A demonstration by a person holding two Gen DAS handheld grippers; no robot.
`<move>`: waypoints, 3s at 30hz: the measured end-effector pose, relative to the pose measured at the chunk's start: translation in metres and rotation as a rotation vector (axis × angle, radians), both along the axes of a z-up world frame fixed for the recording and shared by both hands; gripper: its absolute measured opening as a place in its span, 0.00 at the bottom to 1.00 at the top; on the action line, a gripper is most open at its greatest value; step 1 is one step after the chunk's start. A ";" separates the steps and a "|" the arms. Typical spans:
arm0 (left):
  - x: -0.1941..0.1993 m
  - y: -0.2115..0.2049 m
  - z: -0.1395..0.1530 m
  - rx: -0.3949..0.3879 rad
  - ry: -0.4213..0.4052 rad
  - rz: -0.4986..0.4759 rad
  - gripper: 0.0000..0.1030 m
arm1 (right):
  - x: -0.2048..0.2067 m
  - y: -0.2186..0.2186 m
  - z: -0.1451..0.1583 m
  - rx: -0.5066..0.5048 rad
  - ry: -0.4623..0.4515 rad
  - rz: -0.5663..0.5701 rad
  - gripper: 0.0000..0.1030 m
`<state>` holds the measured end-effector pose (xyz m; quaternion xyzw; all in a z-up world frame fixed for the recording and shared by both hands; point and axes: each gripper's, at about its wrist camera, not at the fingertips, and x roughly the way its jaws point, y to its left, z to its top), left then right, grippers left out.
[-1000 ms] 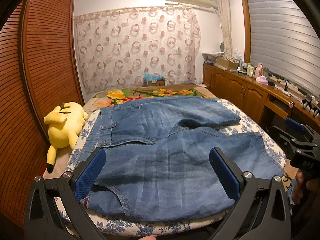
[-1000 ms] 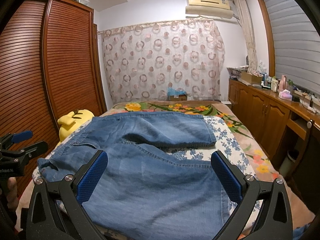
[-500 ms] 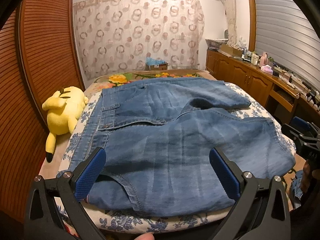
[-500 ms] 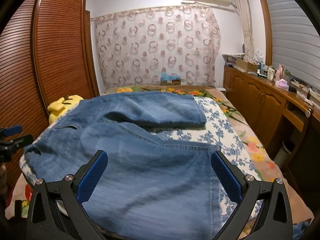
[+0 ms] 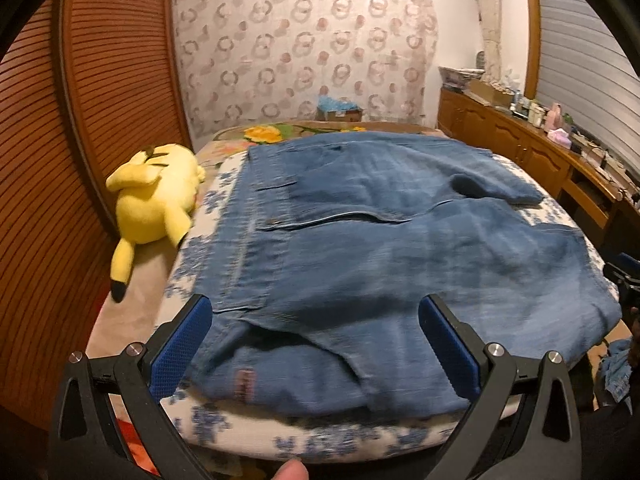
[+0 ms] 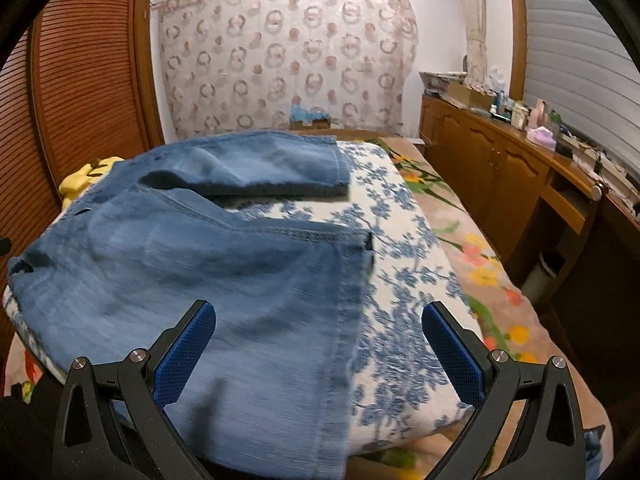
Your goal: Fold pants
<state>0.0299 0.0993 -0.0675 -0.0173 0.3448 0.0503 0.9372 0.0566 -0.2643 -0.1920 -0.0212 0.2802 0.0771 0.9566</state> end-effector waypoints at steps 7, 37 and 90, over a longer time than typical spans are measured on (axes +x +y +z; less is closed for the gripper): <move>-0.004 0.034 -0.011 -0.011 0.031 0.049 0.91 | -0.006 0.000 0.004 0.000 0.027 -0.002 1.00; -0.005 0.086 -0.067 -0.074 0.126 0.153 0.66 | -0.029 -0.029 -0.014 -0.009 0.144 0.082 0.91; 0.100 0.069 0.021 -0.030 -0.074 0.045 0.17 | 0.117 -0.008 0.059 0.046 0.076 0.257 0.08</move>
